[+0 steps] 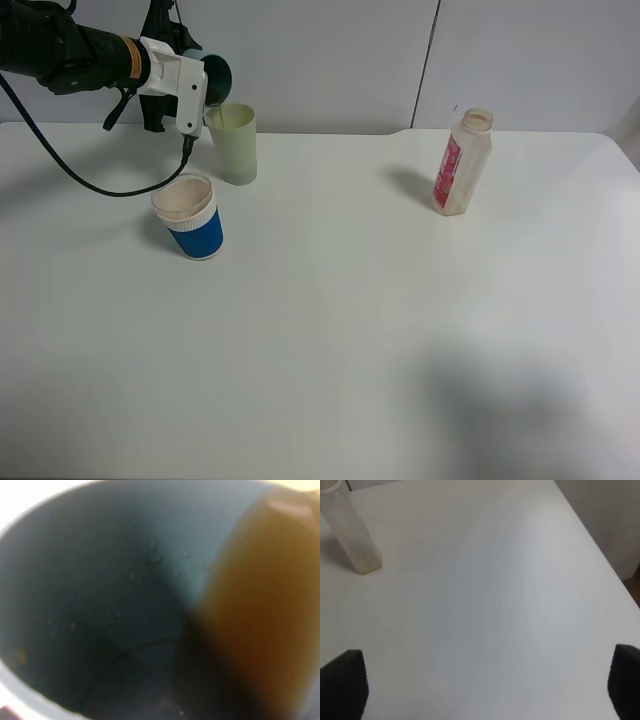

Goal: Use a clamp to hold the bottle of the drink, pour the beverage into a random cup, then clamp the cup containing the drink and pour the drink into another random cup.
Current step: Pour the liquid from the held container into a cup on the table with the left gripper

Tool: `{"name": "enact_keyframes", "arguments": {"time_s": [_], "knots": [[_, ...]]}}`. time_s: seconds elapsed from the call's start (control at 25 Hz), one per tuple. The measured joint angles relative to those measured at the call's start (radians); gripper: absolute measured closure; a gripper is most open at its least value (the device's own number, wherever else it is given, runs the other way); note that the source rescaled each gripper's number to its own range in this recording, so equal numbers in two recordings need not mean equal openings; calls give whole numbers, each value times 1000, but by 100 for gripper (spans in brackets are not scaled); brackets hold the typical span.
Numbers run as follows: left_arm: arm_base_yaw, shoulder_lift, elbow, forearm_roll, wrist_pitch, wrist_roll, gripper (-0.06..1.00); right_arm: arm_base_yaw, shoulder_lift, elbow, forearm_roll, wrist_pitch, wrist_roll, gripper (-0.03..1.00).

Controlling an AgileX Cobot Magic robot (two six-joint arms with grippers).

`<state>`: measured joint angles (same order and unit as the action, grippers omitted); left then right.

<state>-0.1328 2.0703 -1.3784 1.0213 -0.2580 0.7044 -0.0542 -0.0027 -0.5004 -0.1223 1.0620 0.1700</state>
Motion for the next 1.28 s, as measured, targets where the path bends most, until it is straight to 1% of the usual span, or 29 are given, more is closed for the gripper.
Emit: {"name": "enact_keyframes", "arguments": {"time_s": [0.36, 0.92, 1.28], "knots": [[0, 0, 0, 3, 0, 26, 93, 0, 0, 0, 0, 0, 0, 0], [-16, 0, -2, 2, -5, 27, 93, 0, 0, 0, 0, 0, 0, 0], [-19, -2, -37, 0, -4, 27, 93, 0, 0, 0, 0, 0, 0, 0]]}}
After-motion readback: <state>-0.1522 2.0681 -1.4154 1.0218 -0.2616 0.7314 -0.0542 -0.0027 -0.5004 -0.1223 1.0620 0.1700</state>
